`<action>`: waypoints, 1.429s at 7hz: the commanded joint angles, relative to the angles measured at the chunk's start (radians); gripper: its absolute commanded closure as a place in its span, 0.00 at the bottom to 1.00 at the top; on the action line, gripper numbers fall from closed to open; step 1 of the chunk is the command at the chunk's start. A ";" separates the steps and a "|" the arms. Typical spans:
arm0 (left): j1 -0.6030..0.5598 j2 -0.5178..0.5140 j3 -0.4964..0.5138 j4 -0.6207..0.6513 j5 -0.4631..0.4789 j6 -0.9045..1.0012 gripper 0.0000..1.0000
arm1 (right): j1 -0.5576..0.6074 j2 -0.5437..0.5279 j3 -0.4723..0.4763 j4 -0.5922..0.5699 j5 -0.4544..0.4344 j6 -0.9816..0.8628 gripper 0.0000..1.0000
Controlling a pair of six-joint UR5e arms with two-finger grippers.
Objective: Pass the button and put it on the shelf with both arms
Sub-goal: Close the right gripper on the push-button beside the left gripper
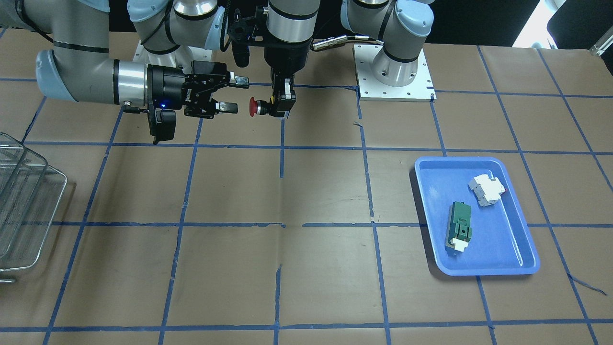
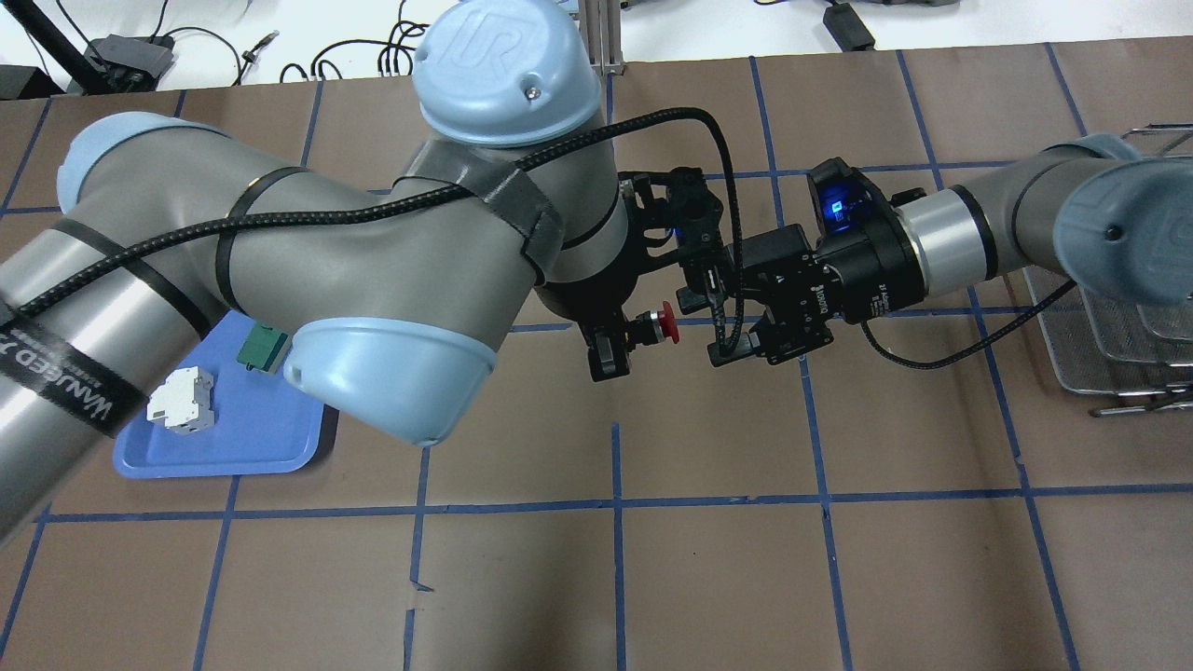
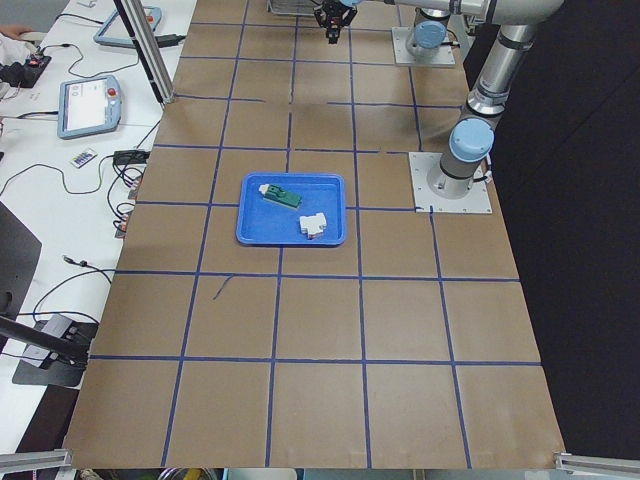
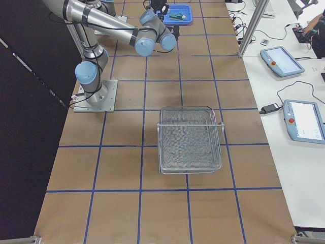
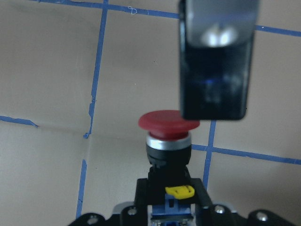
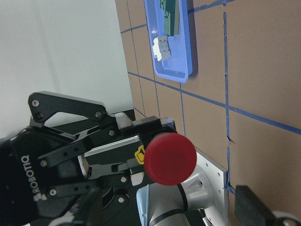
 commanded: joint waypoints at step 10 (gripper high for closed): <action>0.000 0.002 -0.001 0.001 0.000 -0.002 1.00 | 0.046 0.039 -0.012 -0.071 0.029 0.013 0.82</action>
